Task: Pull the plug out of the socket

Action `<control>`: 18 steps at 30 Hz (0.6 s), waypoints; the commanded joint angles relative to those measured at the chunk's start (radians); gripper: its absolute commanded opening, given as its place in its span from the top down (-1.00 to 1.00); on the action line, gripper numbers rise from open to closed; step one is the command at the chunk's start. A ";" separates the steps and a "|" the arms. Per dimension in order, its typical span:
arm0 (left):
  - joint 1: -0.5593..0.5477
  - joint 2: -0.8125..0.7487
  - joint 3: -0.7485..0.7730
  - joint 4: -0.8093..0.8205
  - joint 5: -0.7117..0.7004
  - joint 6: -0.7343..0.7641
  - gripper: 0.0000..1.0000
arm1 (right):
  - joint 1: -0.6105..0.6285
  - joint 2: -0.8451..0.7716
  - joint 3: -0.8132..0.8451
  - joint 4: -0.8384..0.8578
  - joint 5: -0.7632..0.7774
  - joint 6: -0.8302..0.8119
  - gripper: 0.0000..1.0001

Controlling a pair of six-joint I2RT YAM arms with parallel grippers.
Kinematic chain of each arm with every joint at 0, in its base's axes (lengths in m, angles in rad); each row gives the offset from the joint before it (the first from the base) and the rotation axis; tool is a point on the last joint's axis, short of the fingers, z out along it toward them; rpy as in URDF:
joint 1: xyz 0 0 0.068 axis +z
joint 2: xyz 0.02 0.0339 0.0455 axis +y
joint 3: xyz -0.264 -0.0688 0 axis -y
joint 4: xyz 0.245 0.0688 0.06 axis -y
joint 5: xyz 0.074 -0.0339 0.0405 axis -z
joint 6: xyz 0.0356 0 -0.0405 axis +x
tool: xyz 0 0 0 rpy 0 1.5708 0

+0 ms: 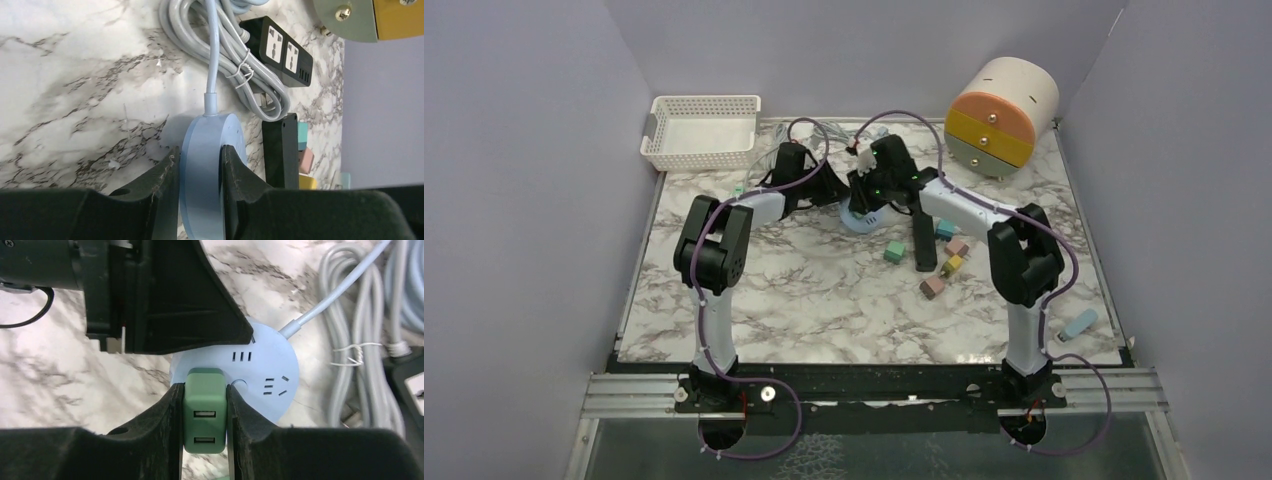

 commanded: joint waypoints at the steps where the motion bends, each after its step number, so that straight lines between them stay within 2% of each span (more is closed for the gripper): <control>1: 0.015 -0.002 0.004 0.022 -0.077 0.026 1.00 | -0.156 -0.057 -0.013 0.094 -0.630 0.211 0.99; 2: 0.016 -0.003 0.004 0.022 -0.078 0.027 1.00 | -0.153 -0.058 0.014 0.026 -0.538 0.180 0.98; 3: 0.017 -0.006 0.001 0.022 -0.078 0.027 1.00 | -0.080 -0.068 0.050 -0.063 -0.220 0.077 0.99; 4: 0.016 -0.008 -0.002 0.022 -0.078 0.028 1.00 | 0.021 -0.074 0.053 -0.082 0.126 -0.017 0.98; 5: 0.016 -0.008 -0.002 0.023 -0.078 0.029 1.00 | 0.069 -0.077 0.044 -0.070 0.261 -0.066 0.99; 6: 0.015 -0.007 -0.001 0.023 -0.078 0.029 1.00 | 0.043 -0.084 0.053 -0.088 0.121 -0.033 0.98; 7: 0.015 -0.004 0.002 0.024 -0.075 0.029 1.00 | -0.035 -0.091 0.039 -0.056 -0.232 0.038 0.99; 8: 0.016 -0.004 0.003 0.024 -0.074 0.028 1.00 | -0.114 -0.096 -0.011 0.051 -0.554 0.151 0.99; 9: 0.015 -0.004 0.002 0.026 -0.074 0.029 1.00 | -0.152 -0.099 -0.036 0.081 -0.613 0.238 0.98; 10: 0.015 -0.006 0.000 0.026 -0.074 0.029 1.00 | -0.140 -0.102 -0.001 -0.030 -0.387 0.191 0.98; 11: 0.015 -0.010 -0.003 0.027 -0.076 0.029 1.00 | -0.082 -0.108 0.033 -0.102 -0.097 0.107 0.99; 12: 0.015 -0.013 -0.006 0.030 -0.077 0.029 1.00 | -0.033 -0.114 0.034 -0.117 0.108 0.059 0.99; 13: 0.016 -0.011 -0.006 0.031 -0.075 0.029 1.00 | -0.032 -0.128 0.021 -0.101 0.022 0.039 0.98; 14: 0.015 -0.007 -0.002 0.029 -0.074 0.029 1.00 | -0.099 -0.156 -0.017 -0.049 -0.247 0.069 0.99; 15: 0.015 -0.003 0.001 0.029 -0.073 0.029 1.00 | -0.146 -0.173 -0.073 0.076 -0.575 0.142 0.99; 16: 0.016 -0.002 0.001 0.030 -0.072 0.029 1.00 | -0.167 -0.187 -0.119 0.160 -0.699 0.226 0.99; 17: 0.017 -0.002 -0.001 0.030 -0.075 0.029 1.00 | -0.150 -0.193 -0.097 0.118 -0.597 0.207 0.99; 18: 0.016 -0.002 -0.002 0.031 -0.078 0.026 1.00 | -0.117 -0.191 -0.064 0.025 -0.431 0.130 0.99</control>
